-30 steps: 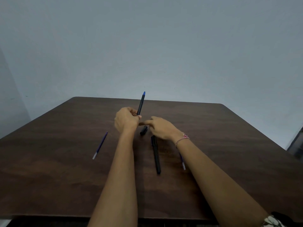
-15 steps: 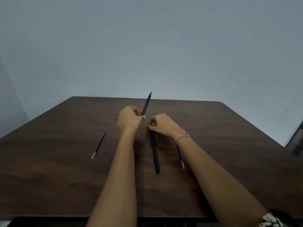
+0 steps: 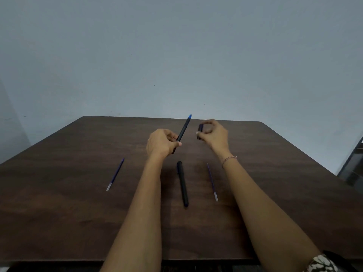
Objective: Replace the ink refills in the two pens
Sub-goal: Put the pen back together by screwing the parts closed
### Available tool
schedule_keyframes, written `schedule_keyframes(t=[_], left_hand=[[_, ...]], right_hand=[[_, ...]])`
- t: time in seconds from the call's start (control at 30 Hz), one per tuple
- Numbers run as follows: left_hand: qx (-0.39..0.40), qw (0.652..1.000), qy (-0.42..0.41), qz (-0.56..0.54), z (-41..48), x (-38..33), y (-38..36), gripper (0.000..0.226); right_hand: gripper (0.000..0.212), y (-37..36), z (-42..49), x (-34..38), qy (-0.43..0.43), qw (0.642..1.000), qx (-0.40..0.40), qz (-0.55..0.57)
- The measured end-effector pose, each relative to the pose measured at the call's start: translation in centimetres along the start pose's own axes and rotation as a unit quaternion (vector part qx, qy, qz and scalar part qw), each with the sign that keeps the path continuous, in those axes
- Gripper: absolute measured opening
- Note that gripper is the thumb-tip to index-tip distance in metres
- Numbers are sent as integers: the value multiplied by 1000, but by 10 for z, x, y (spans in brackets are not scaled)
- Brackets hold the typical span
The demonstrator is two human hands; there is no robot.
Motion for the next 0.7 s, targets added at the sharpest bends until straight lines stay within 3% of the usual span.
schedule_keyframes(t=[0.13, 0.2, 0.37, 0.7], left_hand=[[15, 1000, -13, 12, 0, -1, -4, 19], [18, 999, -22, 23, 0, -2, -5, 19], [30, 998, -42, 40, -2, -5, -9, 20], [34, 997, -50, 41, -1, -7, -11, 19]], right_hand=[[40, 19, 2, -9, -74, 948, -101, 292], [38, 22, 2, -10, -85, 920, -117, 363], [31, 18, 2, -6, -70, 905, -110, 405], [33, 19, 4, -2, -55, 916, -104, 383]])
Point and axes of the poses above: each hand's wrist, its own z-axis towards the middle knuckle, its own y-axis out of the back of the hand, x = y × z, the point moved 7 cm from there along z, towards the middle knuckle, and after that the axes turned 8 degrees about y, right-handed, at the moved point
